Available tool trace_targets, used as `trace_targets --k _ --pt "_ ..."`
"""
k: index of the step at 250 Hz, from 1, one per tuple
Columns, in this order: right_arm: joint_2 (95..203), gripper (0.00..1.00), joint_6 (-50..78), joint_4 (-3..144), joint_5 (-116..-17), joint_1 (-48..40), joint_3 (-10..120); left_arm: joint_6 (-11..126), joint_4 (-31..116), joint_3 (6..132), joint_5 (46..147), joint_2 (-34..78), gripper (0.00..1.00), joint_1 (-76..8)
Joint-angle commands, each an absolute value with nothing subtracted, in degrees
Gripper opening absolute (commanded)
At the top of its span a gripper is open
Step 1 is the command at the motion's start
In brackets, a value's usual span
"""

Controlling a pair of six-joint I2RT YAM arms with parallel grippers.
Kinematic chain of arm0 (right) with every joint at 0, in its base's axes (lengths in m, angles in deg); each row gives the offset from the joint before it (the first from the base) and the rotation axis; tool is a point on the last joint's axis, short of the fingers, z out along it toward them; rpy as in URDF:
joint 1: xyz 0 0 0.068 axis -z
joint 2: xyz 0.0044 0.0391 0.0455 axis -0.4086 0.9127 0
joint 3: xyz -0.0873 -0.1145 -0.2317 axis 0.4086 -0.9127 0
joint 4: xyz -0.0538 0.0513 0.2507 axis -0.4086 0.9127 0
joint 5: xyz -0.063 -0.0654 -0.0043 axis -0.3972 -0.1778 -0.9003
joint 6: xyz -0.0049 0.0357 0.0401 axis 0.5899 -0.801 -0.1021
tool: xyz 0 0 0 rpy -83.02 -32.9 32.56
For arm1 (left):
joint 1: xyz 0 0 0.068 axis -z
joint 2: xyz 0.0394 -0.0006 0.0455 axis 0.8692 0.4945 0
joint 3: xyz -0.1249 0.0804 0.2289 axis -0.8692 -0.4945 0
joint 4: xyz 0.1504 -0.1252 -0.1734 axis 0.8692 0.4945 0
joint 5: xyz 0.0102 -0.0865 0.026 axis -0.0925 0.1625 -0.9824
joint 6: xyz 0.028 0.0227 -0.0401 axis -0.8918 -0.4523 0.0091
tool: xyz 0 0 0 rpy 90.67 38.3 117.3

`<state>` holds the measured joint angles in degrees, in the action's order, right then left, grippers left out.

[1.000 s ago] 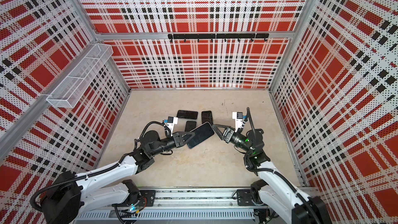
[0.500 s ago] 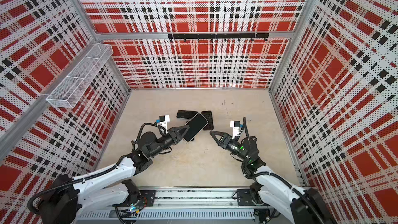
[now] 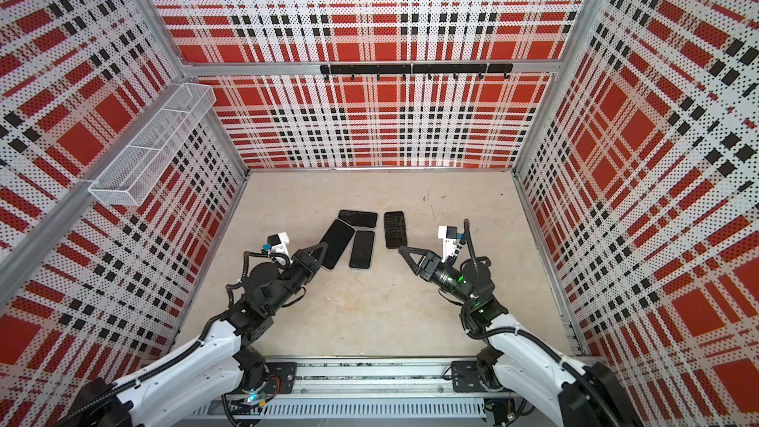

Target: Put the phone into the phone case

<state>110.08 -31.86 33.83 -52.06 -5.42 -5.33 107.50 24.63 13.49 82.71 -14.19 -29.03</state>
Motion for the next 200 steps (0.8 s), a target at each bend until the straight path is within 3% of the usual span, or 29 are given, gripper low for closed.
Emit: trace_targets --k 1,46,200 --pt "104.75 0.67 -25.95 45.41 -54.17 -5.46 -2.78 106.73 26.07 11.74 76.73 -15.04 0.05 -31.50" --pt "102.13 0.67 -24.09 50.14 -54.14 -5.45 -1.94 107.76 24.04 10.66 73.58 -11.54 0.05 -33.16" --pt "105.36 0.67 -24.64 46.24 -53.74 -5.06 -3.13 118.21 14.30 12.35 71.09 10.41 0.07 -34.25"
